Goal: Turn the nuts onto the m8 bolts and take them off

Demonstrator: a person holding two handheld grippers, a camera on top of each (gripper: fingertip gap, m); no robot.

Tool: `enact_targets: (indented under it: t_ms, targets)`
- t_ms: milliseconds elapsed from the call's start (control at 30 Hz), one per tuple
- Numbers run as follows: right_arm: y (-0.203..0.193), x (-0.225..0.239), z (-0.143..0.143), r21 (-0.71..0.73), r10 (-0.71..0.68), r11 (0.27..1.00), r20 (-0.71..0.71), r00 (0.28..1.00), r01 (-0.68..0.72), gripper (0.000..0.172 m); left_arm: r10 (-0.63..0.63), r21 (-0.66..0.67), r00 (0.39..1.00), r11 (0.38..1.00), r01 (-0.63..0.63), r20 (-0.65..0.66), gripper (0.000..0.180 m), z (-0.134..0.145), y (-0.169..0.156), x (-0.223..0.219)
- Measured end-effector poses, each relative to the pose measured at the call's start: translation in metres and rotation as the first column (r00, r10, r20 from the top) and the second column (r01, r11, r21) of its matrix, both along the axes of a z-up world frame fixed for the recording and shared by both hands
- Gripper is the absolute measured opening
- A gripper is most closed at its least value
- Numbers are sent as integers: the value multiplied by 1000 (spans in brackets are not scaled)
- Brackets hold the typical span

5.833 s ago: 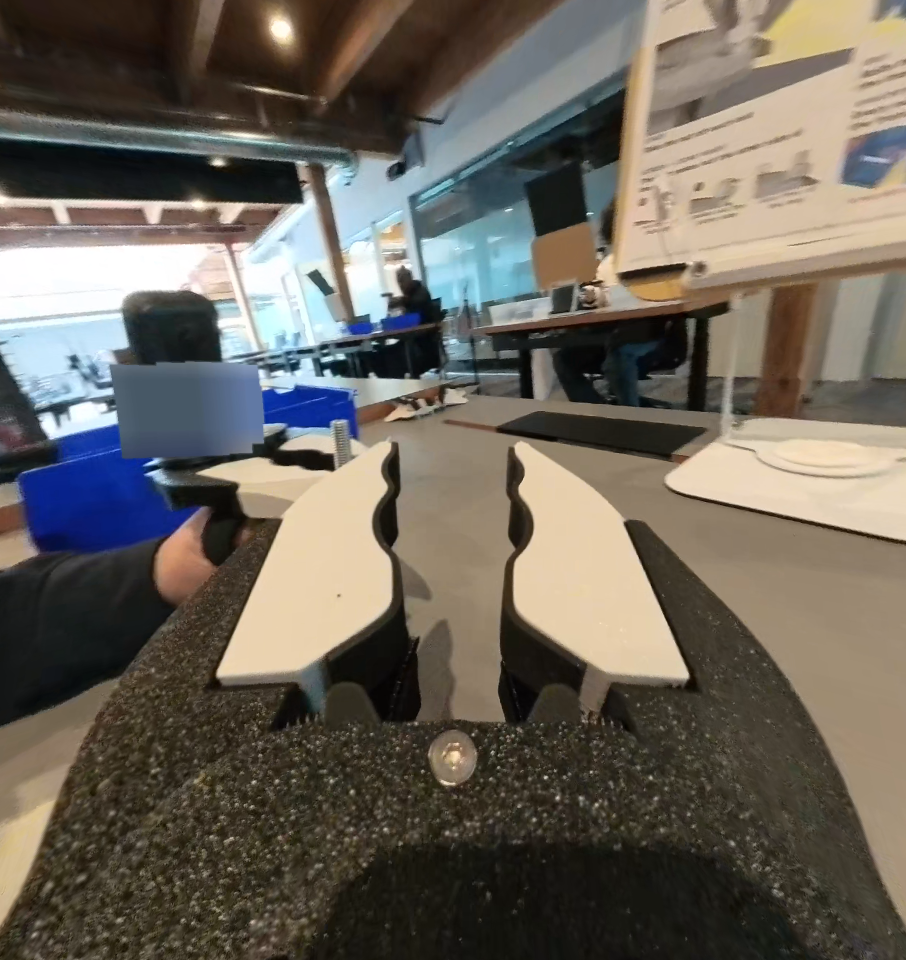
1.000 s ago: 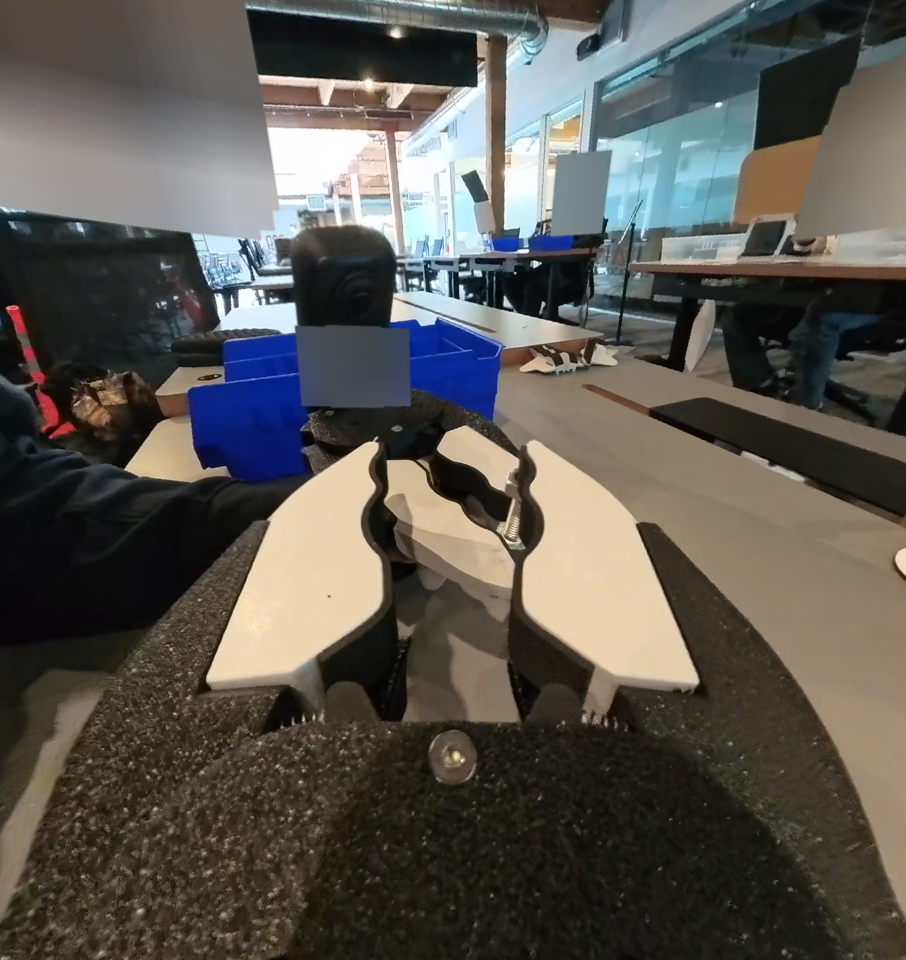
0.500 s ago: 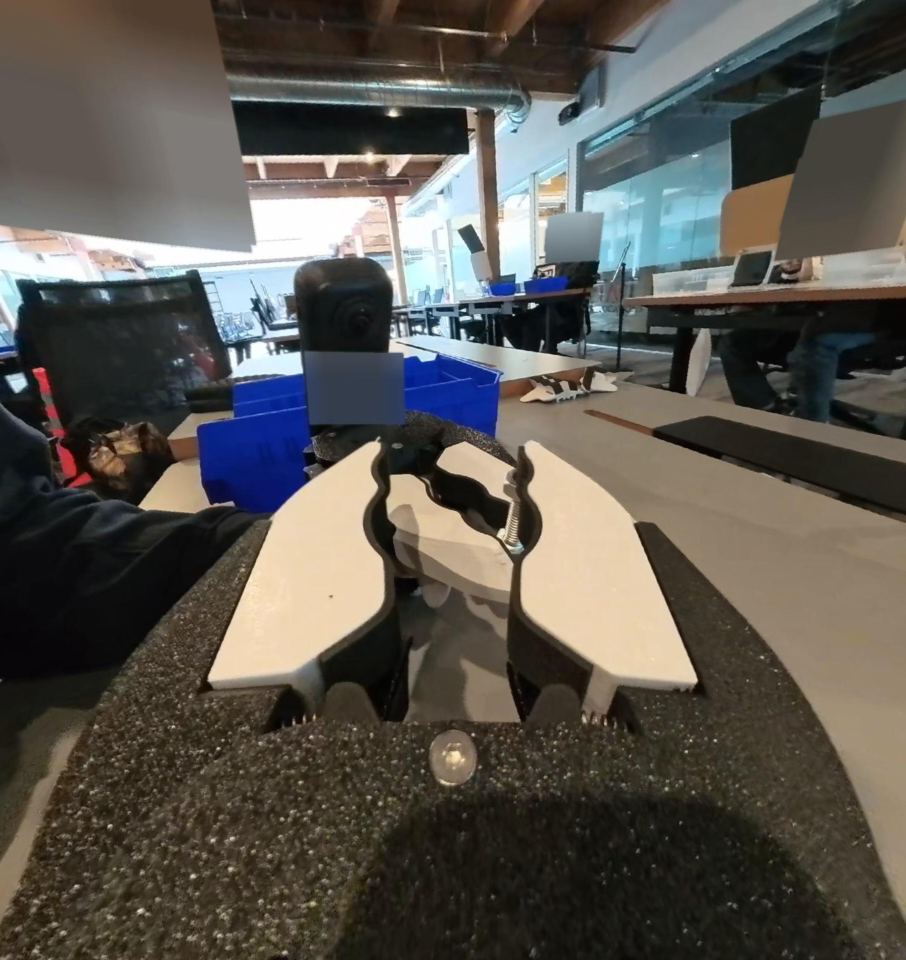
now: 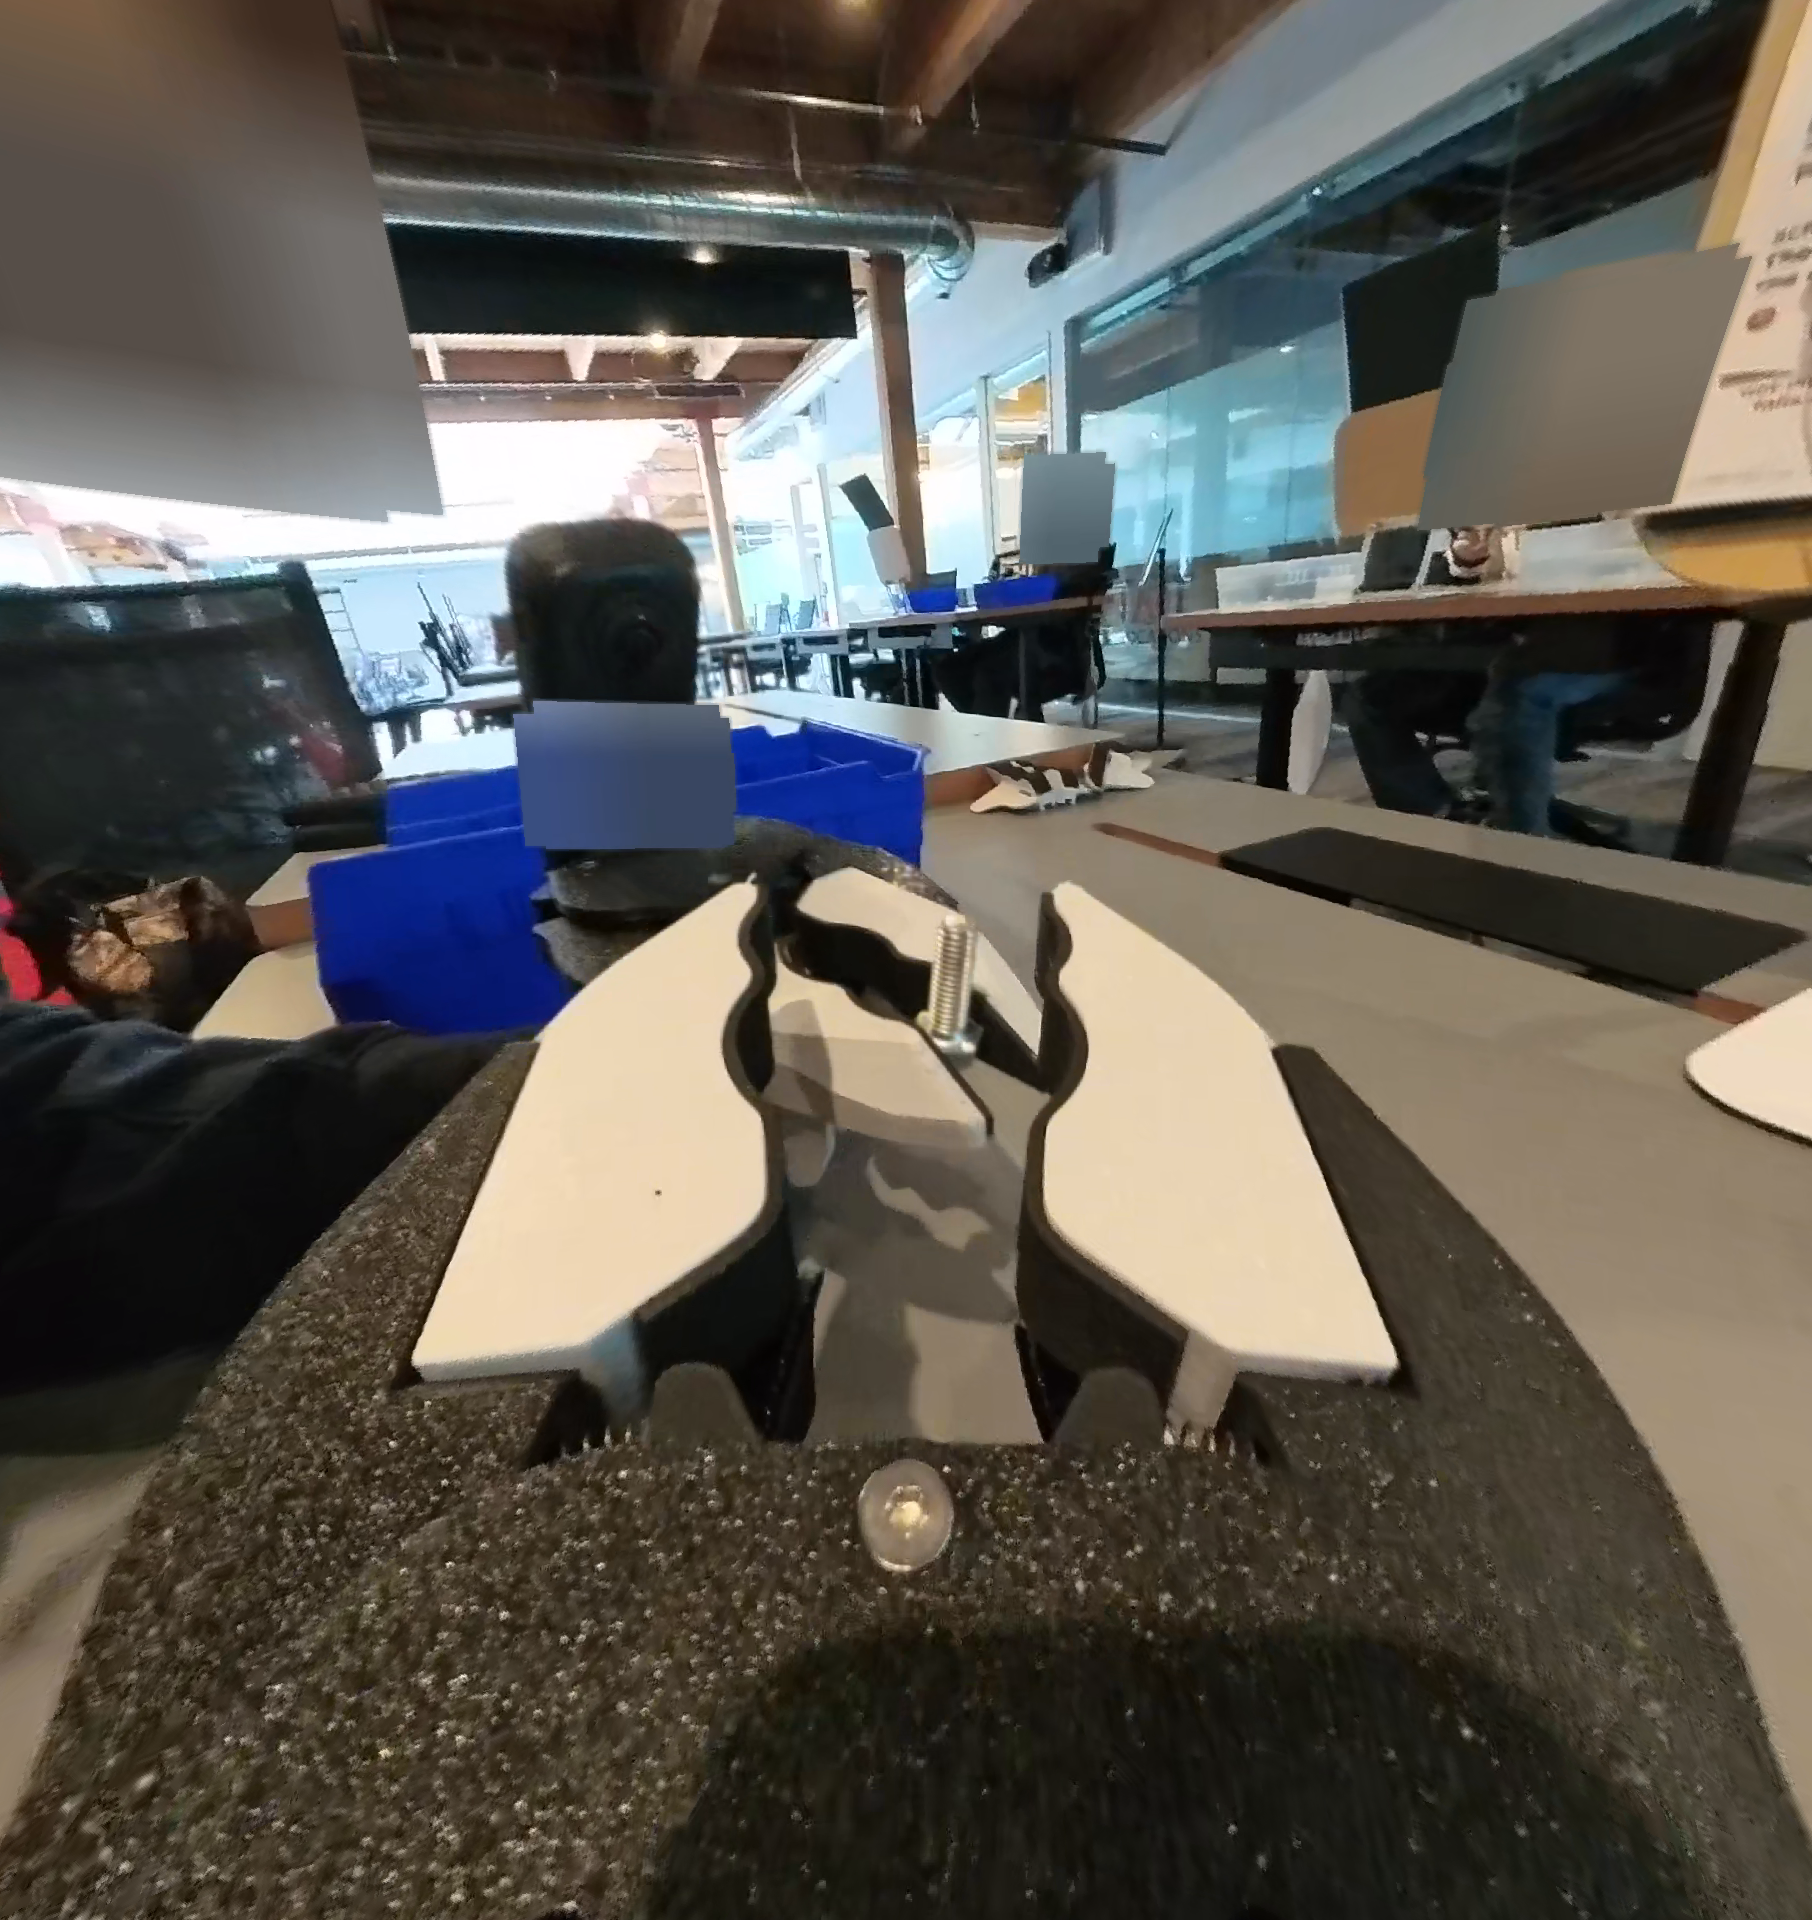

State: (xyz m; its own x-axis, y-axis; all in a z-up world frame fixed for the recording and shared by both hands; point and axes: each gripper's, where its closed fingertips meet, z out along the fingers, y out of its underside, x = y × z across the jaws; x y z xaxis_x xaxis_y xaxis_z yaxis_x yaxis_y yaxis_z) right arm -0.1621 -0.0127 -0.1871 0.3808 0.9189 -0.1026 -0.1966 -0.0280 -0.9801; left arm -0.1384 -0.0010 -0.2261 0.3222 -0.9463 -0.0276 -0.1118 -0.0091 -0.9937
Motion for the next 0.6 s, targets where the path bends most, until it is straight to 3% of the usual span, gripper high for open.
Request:
enact_targets:
  t_ms: [300,433,533,600]
  targets:
    - [16,19,3,-62,-35,998,-103,994,28,47,32,-14,999,999,-31,41,14,4,5,-5]
    - [42,71,9,-35,-278,959,69,958,281,43,35,-19,998,999,-34,43,14,4,5,-5]
    - [54,142,2,-85,-460,865,258,850,494,41,33,-18,999,999,-32,34,15,4,5,-4]
    - [46,180,-10,-120,-503,813,350,790,570,33,30,-18,999,999,-29,26,15,3,5,-4]
